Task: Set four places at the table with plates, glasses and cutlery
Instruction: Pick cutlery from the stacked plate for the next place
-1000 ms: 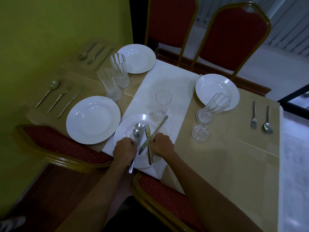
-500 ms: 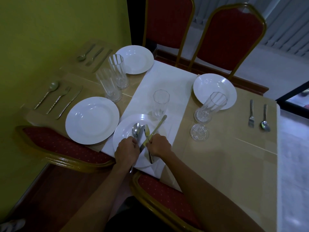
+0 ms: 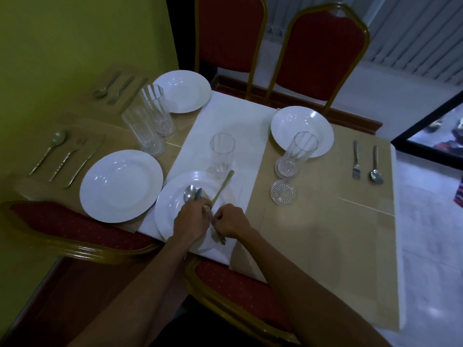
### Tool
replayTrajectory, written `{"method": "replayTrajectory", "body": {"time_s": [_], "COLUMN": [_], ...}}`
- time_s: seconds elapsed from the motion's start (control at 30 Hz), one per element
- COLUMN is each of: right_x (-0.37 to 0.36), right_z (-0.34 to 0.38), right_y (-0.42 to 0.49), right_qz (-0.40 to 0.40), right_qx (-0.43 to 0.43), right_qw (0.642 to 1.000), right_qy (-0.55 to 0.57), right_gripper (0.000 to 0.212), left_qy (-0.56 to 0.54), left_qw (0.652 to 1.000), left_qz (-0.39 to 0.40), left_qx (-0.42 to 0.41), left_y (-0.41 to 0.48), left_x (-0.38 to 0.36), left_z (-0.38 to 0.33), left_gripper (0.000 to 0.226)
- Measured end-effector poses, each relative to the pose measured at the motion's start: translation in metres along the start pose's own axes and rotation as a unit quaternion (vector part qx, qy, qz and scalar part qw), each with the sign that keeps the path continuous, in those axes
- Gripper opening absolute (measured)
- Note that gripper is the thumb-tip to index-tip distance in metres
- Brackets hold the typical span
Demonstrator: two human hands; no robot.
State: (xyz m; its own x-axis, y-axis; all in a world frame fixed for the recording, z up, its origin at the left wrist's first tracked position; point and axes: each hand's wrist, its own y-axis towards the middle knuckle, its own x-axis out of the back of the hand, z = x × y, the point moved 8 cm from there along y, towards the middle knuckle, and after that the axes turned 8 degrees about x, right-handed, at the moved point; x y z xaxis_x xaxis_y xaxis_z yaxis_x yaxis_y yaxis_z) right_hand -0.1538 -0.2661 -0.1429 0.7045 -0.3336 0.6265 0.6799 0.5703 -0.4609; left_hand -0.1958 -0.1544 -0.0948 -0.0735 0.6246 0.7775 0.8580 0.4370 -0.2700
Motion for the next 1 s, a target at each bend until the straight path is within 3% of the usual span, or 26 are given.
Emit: {"method": "replayTrajectory", "body": {"time_s": [0.17,0.4,0.57,0.7,1.0], "right_x": [0.002,0.011,0.030,0.052,0.120], "right_z": [0.006,-0.004,-0.024,-0.041,-0.075], "right_y": [-0.006,-0.018,-0.028,-0.041,-0.099], "right_qz": [0.008,-0.020,-0.091,-0.166,-0.315], "right_qx": [0.018,0.015,-0.029,-0.051,-0.052], "right_qw": [1.000,0.999,0.991,0.975,0.914], "right_qy": [0.003,0.042,0.088,0.141,0.249], "right_gripper": [0.025,0.020,0.035,0.042,0.020], "left_qy": [0.060,0.134,0.102,0.052,0.047], "left_qw": [0.997,0.990,0.994,0.998,0.994], "left_qz": [-0.045,0.029,0.030,0.016,0.028], "left_qx": [-0.009,0.026,0.028,-0.019,-0.094], "left_y": [0.017,0.038,0.034,0.031,-0.002], "left_x": [0.002,-0.016,-0.010,-0.005,-0.035], "left_z": [-0.017,-0.028,-0.033,-0.048,-0.129], "left_gripper": [0.021,0.022,0.022,0.022,0.022]}}
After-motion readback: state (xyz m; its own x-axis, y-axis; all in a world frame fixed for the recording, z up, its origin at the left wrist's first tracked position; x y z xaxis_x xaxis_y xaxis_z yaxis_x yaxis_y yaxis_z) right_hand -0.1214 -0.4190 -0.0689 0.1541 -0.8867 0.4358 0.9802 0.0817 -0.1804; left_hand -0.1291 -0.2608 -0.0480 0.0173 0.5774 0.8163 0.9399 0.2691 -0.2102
